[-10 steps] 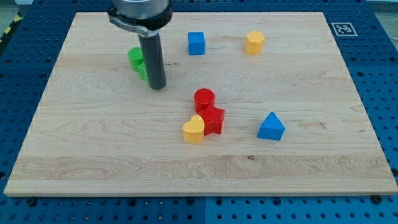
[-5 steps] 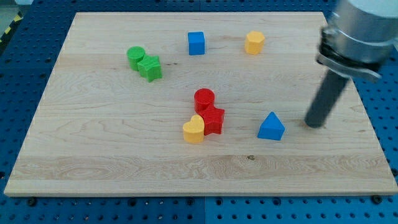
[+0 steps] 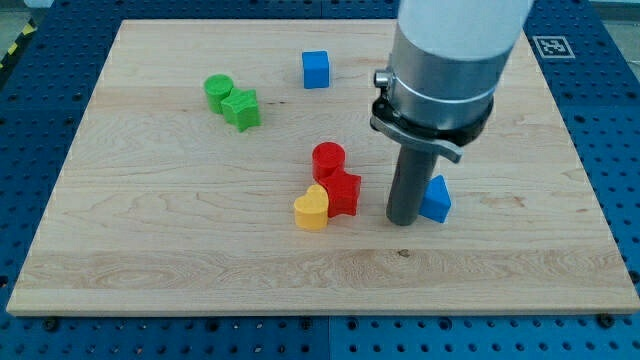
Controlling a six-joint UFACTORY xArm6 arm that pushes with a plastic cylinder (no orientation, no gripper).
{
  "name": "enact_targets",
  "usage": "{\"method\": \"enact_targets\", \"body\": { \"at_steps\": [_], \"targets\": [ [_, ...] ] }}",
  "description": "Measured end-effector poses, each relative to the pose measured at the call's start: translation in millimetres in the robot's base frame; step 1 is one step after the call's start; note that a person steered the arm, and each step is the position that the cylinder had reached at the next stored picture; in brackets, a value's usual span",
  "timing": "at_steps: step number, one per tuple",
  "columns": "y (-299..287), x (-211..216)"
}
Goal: Push the blue triangle towards center right
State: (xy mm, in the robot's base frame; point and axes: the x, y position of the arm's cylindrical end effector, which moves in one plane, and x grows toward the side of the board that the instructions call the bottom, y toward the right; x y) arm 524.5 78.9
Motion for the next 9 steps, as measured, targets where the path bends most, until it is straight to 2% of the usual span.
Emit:
{"method": "enact_targets", "body": {
  "at_steps": [1, 2, 3, 5, 6, 9],
  "targets": [
    [8, -6],
    [25, 21],
    [33, 28],
    [23, 1],
    [50, -2],
    [67, -50]
  ]
}}
